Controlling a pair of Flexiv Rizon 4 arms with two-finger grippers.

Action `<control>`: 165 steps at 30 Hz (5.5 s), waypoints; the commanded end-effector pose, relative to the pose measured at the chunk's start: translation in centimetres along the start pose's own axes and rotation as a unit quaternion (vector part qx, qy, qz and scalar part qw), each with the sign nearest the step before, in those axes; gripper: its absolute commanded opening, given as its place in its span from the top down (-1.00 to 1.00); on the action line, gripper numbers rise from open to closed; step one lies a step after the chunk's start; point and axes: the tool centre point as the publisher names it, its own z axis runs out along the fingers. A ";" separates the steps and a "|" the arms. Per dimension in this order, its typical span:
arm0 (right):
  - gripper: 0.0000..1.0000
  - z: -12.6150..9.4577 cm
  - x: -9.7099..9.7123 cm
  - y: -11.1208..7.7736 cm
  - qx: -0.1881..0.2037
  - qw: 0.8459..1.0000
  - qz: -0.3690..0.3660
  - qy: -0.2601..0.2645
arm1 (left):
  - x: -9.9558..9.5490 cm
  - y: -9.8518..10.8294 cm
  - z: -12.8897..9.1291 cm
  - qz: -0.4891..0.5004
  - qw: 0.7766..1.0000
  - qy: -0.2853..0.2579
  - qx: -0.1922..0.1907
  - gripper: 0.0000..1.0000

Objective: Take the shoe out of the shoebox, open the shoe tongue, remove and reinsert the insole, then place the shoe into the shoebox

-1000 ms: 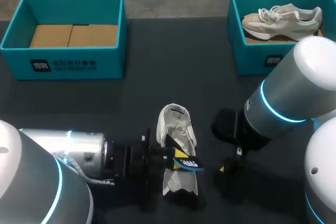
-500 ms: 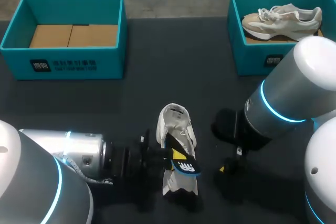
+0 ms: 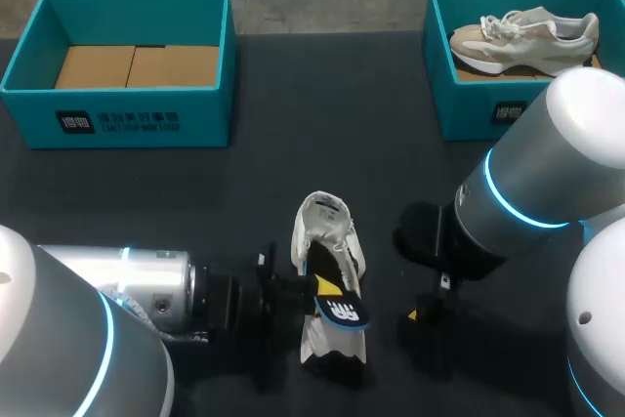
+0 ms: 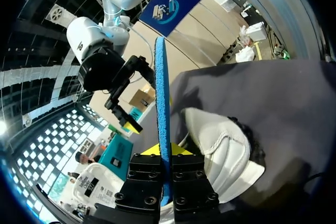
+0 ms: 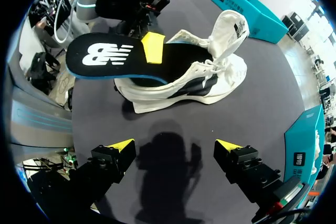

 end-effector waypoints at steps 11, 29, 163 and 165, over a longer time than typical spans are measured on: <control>-1.00 0.2 0.1 0.0 -0.001 1.000 0.000 -0.001 | -0.3 1.8 0.6 0.027 0.999 -0.004 -0.030 1.00; -1.00 0.2 0.1 0.0 -0.001 1.000 0.000 -0.001 | -0.2 0.0 -0.2 -0.023 1.000 -0.004 0.008 0.47; -1.00 0.2 0.1 0.0 -0.001 1.000 0.000 -0.001 | 0.3 1.5 0.3 0.038 0.996 0.057 -0.064 1.00; -1.00 0.2 0.1 0.0 -0.001 1.000 0.000 -0.001 | 0.2 1.3 0.2 0.029 0.996 0.058 -0.059 1.00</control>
